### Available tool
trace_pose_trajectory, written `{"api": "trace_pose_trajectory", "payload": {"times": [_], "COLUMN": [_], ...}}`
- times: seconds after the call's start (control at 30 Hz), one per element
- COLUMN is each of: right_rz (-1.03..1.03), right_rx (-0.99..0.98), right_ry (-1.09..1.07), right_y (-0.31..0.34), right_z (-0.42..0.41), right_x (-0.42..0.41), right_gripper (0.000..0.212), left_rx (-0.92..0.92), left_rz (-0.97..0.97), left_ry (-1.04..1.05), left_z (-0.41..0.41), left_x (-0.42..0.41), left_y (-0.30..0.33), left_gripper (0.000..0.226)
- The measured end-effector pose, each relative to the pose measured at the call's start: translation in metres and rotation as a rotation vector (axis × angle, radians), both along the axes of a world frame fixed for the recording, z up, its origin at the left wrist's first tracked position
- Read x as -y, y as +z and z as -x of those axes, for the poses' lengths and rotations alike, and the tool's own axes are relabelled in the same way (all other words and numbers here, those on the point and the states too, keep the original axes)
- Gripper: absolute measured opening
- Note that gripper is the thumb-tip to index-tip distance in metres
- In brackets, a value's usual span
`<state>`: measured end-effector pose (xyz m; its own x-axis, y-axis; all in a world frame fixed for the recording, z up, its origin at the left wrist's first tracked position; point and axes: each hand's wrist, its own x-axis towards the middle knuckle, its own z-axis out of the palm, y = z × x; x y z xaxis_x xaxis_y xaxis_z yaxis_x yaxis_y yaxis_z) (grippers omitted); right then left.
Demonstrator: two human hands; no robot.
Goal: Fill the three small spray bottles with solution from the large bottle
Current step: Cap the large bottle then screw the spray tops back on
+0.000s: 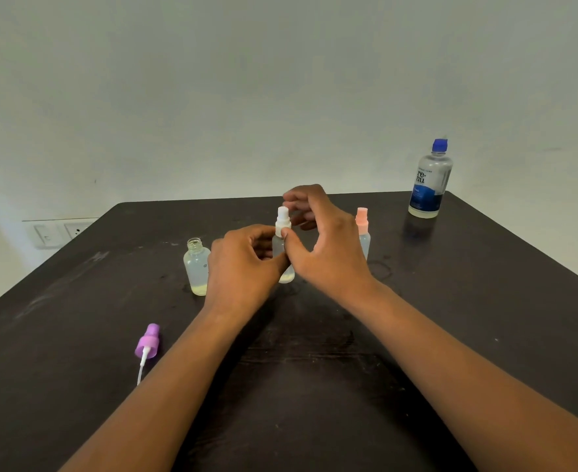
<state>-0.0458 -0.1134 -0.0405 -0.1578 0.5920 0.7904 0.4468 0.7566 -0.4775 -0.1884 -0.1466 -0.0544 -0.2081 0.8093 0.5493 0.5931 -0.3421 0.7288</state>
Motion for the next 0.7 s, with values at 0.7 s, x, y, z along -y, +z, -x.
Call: {"api": "trace_pose_trajectory", "payload": {"times": [0.7], "right_rz": [-0.014], "right_rx": [-0.001], "right_ry": [-0.03], "right_y": [0.0013], "right_z": [-0.0002], "right_x": [-0.0011], "right_gripper": [0.024], "left_rx": [-0.043], "left_rz": [-0.027], "left_ry": [0.003], "left_z": [-0.0029], "left_x": [0.0015], "left_y": [-0.0003], "left_gripper": [0.032]}}
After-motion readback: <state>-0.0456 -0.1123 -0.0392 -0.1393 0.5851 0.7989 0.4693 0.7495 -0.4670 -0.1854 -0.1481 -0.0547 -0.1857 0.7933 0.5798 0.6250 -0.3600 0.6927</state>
